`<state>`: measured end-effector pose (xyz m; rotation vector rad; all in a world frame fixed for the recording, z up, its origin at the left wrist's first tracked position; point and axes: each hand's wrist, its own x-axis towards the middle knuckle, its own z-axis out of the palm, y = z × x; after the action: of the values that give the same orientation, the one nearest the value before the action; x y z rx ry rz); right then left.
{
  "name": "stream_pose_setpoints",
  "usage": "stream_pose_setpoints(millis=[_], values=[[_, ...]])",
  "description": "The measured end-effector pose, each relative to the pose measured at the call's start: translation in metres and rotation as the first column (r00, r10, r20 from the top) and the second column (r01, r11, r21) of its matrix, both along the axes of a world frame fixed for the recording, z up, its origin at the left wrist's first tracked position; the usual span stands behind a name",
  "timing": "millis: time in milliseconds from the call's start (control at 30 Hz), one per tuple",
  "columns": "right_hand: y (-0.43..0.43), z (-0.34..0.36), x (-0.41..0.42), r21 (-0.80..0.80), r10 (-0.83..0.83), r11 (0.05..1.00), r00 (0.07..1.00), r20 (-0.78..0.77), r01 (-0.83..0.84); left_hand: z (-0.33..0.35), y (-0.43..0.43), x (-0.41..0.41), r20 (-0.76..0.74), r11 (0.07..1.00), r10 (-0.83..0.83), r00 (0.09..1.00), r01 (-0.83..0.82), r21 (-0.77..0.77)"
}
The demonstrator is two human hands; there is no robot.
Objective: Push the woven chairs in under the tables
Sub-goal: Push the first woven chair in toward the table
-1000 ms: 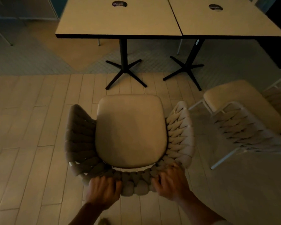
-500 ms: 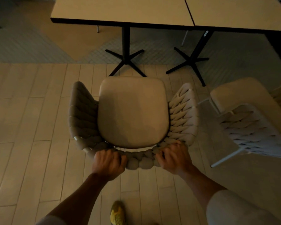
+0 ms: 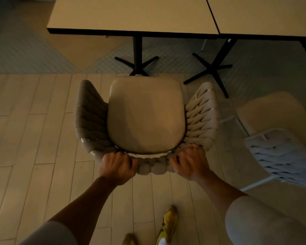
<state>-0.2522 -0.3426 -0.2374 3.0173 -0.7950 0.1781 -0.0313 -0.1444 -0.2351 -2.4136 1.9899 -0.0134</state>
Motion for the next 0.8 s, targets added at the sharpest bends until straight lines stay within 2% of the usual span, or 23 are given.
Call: stream_pose_setpoints(millis=[167,300,367,467,567,633,733,800], values=[[-0.041,-0.003,0.034,-0.083,0.054,0.995,0.998,0.017,-0.052,-0.002,-0.036,0.034,0.1,0.998,-0.046,0.994,0.042,0.04],[-0.072,-0.008,0.06,-0.038,0.032,0.999,0.999,-0.031,-0.034,-0.014,-0.062,0.058,0.154,0.998,-0.05,0.987,0.053,-0.014],[-0.09,-0.007,0.073,-0.009,0.018,1.0,0.999,-0.051,-0.018,-0.016,-0.078,0.069,0.152,0.999,-0.044,0.987,0.044,0.006],[-0.114,0.001,0.087,-0.032,0.104,0.994,0.992,-0.07,-0.107,-0.013,-0.1,0.084,0.152,0.998,-0.045,0.987,0.037,0.054],[-0.13,0.001,0.099,0.005,0.076,0.997,0.994,-0.075,-0.076,-0.003,-0.122,0.093,0.13,0.997,0.019,0.991,-0.029,0.078],[-0.133,-0.002,0.099,0.015,0.059,0.998,0.995,-0.076,-0.058,-0.001,-0.13,0.097,0.095,0.997,0.07,0.993,-0.073,0.039],[-0.143,0.006,0.1,0.06,0.05,0.997,0.996,-0.071,-0.046,-0.014,-0.131,0.096,0.157,0.998,-0.064,0.986,0.065,-0.001],[-0.151,0.015,0.103,0.09,0.023,0.996,0.995,-0.092,-0.015,-0.014,-0.138,0.094,0.16,0.996,-0.019,0.987,0.033,-0.084]])
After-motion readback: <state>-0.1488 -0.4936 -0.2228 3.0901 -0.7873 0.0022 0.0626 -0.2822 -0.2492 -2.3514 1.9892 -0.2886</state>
